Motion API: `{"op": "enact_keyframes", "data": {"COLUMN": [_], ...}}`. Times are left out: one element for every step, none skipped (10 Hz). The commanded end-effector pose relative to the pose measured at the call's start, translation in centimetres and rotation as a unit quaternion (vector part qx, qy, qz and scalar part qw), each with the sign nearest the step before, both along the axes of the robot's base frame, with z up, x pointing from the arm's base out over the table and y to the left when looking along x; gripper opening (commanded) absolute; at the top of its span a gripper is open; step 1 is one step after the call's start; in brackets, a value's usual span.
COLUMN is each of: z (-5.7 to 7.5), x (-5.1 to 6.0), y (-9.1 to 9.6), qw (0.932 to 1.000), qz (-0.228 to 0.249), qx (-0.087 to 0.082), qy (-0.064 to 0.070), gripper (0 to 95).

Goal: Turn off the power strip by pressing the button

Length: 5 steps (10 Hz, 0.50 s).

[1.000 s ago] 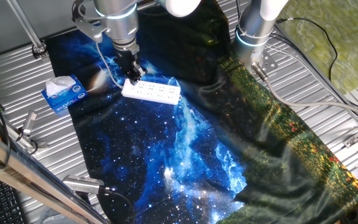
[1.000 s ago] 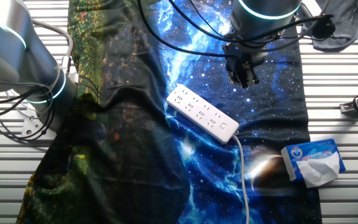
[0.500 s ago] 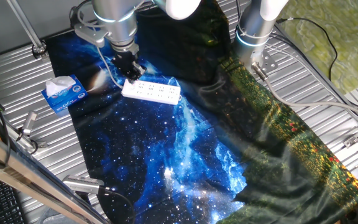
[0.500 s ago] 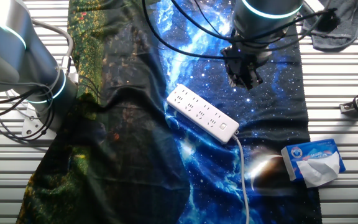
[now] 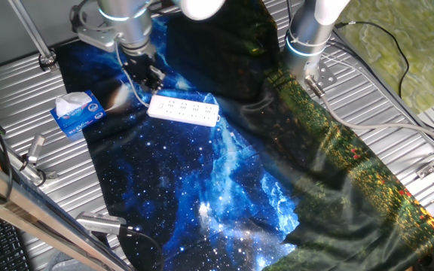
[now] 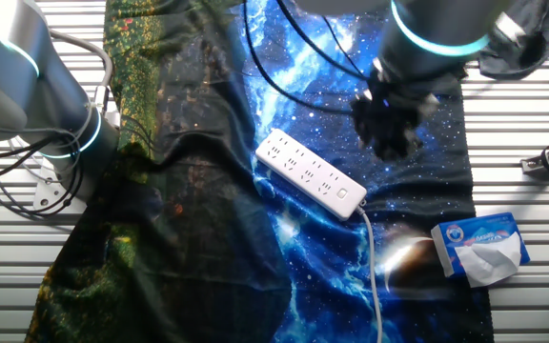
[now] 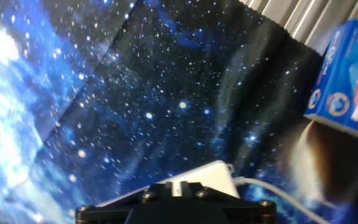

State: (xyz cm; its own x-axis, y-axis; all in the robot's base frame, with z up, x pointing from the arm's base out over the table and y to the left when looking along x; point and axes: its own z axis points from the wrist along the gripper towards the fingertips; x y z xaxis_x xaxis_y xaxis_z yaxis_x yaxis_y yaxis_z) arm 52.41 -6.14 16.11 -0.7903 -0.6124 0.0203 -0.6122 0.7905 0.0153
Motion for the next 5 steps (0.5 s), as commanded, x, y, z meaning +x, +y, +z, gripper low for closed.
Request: {"op": "enact_keyframes", "data": {"z": [-0.4,-0.7,-1.3,-1.8,-2.3], "x": [0.3,0.4,0.6,0.6,0.6], "y": [-1.0,-1.4,-1.7,-1.9,-1.9], "qw": [0.9999,0.9999,0.9998,0.9998,0.9998], "qz": [0.010,0.015,0.018,0.018,0.018], "qx": [0.003,0.004,0.009,0.010,0.009], "qy": [0.002,0.003,0.003,0.003,0.003], "gripper": [38.0,38.0,57.0,57.0,57.0]}}
